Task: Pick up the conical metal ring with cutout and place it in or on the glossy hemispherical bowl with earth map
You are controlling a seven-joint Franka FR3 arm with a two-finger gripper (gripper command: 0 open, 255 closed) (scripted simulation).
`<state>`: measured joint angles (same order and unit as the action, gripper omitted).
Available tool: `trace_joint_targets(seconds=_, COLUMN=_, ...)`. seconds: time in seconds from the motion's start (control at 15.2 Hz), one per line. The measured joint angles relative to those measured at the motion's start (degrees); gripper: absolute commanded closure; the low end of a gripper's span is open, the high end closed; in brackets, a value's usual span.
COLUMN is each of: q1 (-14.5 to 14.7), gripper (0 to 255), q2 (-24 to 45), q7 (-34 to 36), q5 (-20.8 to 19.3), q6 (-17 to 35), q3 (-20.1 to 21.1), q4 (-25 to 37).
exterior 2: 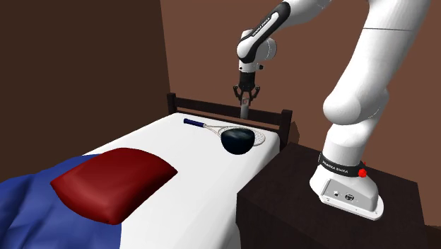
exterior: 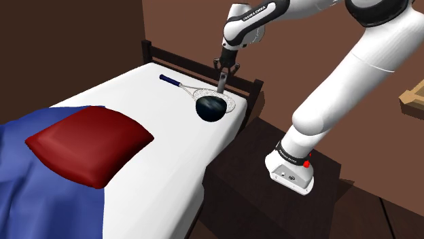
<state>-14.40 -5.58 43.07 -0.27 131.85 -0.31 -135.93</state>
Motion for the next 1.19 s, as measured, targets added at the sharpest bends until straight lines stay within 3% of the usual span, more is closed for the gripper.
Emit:
trace_joint_targets(seconds=0.92, q1=-0.07, gripper=255, q2=7.92, q7=-0.16, q5=0.01, q6=11.3, q3=-0.09, q4=-3.41)
trace_joint_targets(seconds=1.19, q1=-0.05, gripper=255, q2=8.55, q7=-0.11, q5=0.01, q6=12.42, q3=-0.07, q4=-3.86)
